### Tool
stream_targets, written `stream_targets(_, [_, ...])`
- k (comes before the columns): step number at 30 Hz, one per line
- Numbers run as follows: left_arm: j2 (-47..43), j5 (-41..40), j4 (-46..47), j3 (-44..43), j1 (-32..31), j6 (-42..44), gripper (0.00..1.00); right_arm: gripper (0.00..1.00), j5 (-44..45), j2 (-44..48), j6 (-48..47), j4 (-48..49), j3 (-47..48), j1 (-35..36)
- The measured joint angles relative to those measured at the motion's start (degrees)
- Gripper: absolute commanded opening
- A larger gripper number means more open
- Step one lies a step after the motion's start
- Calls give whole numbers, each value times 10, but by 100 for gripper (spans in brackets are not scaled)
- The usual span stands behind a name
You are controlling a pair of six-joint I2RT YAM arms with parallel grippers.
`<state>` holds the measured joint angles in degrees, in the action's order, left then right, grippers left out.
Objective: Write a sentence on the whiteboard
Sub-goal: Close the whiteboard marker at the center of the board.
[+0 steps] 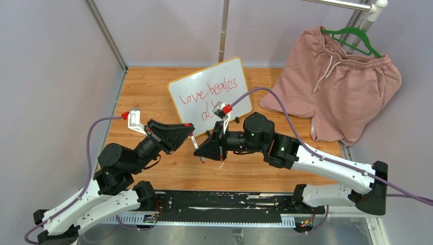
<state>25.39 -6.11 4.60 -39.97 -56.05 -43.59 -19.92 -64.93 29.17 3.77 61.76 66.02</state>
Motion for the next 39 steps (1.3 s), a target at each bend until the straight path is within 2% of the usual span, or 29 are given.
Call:
stream_targets(1, [-3,-5,-2,2,0,-1,0,0,0,-2,-1,-1,2,0])
stream_targets(4, [-23,-27,-25,2,0,-2,12,0,-5,-9,-6,-1,5,0])
stream_targets(8, [-50,-50,-68,0,-5,2,53,0,-19,-9,-19,-8,7,0])
stream_targets(10, [-62,-62,-86,-3,-6,7,68,0,-21,-9,-25,-10,9,2])
stream_targets(13, [-70,-70,-101,-10,-7,11,79,0,-21,-8,-33,-12,15,5])
stream_targets(16, [-68,-67,-105,-17,-7,13,80,0,-21,-4,-35,-12,15,9])
stream_targets(19, [-60,-46,-101,-18,-7,14,76,0,-13,1,-35,-8,14,11])
stream_targets(22, [-42,-14,-92,-18,-7,14,66,0,-1,10,-35,4,7,11])
stream_targets(26, [-16,22,-90,-18,-7,16,58,0,7,21,-35,16,2,11])
stream_targets(34, [-12,36,-75,-18,-7,15,64,0,9,23,-35,20,-3,11])
stream_targets(37, [-22,26,-68,-18,-7,14,63,0,9,25,-35,18,-10,11])
stream_targets(39, [-28,20,-57,-18,-7,14,57,0,9,26,-35,18,-13,11])
